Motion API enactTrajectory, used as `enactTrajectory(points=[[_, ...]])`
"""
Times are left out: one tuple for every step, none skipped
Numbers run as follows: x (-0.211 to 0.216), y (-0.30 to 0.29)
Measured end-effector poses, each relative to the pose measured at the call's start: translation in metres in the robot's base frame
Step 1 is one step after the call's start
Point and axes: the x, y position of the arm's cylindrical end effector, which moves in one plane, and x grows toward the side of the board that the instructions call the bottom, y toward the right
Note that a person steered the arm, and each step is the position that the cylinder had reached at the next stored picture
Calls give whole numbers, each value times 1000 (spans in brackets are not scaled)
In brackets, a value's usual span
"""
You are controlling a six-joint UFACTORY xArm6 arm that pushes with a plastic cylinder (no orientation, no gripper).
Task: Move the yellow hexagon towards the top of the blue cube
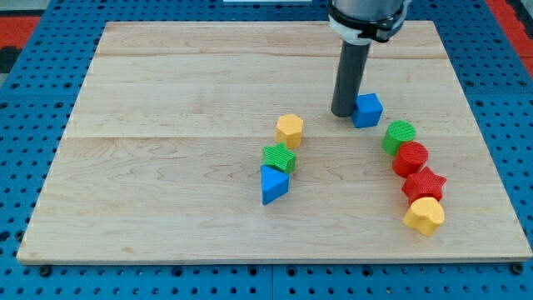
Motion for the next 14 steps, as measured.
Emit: enactTrajectory(points=[[0, 18], [3, 31], [3, 36], [15, -14], [72, -41], [78, -92], [49, -112], [42, -66], [44, -64], [29, -33], [-16, -4], [-37, -6], [-37, 18], [-46, 31]])
